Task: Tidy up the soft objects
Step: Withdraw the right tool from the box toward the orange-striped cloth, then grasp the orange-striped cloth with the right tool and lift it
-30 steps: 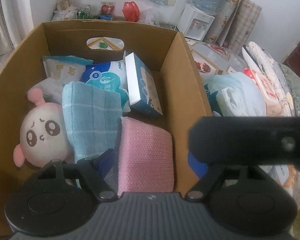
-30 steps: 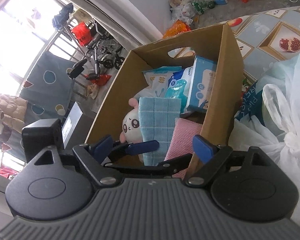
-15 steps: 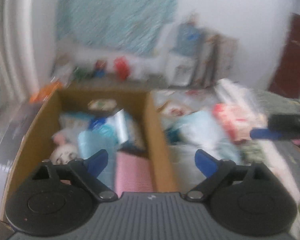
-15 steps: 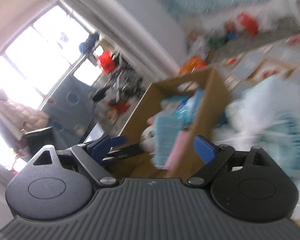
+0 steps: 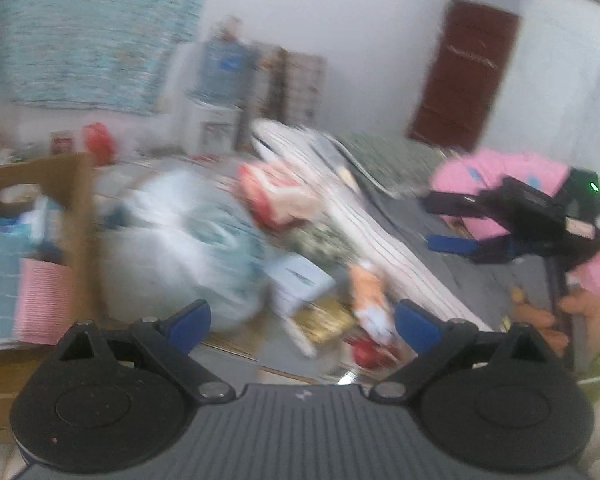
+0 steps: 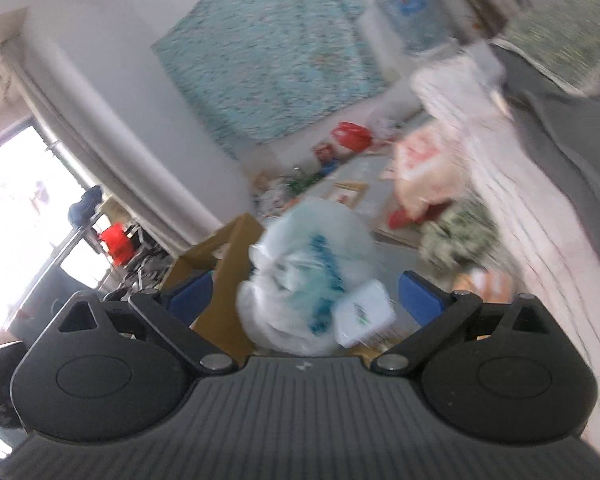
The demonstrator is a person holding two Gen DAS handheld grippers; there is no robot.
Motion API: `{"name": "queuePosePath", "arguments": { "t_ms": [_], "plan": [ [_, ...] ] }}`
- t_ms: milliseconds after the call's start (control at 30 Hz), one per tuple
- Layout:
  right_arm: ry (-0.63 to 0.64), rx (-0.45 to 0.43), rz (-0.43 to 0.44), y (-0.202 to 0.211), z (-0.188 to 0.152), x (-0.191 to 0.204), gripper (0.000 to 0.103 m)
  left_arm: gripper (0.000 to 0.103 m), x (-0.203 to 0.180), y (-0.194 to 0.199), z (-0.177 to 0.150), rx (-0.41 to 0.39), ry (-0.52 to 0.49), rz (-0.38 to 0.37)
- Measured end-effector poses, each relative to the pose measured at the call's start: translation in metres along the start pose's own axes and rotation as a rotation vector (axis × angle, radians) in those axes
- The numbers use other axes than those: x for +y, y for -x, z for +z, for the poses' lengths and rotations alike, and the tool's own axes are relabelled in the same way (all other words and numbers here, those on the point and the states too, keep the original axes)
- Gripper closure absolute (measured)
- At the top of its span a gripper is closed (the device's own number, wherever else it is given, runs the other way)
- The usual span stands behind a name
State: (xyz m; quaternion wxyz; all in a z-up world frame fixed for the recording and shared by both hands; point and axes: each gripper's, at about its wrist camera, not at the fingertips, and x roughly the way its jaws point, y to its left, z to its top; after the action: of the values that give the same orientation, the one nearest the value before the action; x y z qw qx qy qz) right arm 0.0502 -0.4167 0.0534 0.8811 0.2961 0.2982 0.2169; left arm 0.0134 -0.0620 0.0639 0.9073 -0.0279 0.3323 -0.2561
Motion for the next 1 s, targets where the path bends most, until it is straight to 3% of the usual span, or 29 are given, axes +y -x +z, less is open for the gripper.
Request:
{"name": "queuePosePath", "arguments": {
  "t_ms": [267,467,600,767,867,1000],
  "plan": [
    [-0.032,0.01,-0.116,-0.01,-0.041,-0.042,0.004,0.005,-0.064,-0.08,-0.029,0.125,-0.177,-0.033],
    [-0.045,0.039,-0.181,-0.032,-0.045,-0.06,0.014,0.011,-0.074,-0.116,-0.048,0.099,-0.207,0.021],
    [-0.047,0.071,-0.239,-0.049,-0.048,-0.068,0.031,0.014,-0.064,-0.122,-0.052,0.088,-0.177,0.034],
    [-0.079,0.11,-0.288,-0.07,-0.048,-0.08,0.042,0.026,-0.05,-0.124,-0.054,0.087,-0.14,0.034],
    [-0.098,0.132,-0.314,-0.08,-0.051,-0.088,0.061,0.029,-0.045,-0.124,-0.055,0.094,-0.113,-0.001],
    [-0.175,0.134,-0.276,-0.078,-0.056,-0.101,0.065,0.029,-0.046,-0.123,-0.057,0.097,-0.11,-0.044]
  ]
}}
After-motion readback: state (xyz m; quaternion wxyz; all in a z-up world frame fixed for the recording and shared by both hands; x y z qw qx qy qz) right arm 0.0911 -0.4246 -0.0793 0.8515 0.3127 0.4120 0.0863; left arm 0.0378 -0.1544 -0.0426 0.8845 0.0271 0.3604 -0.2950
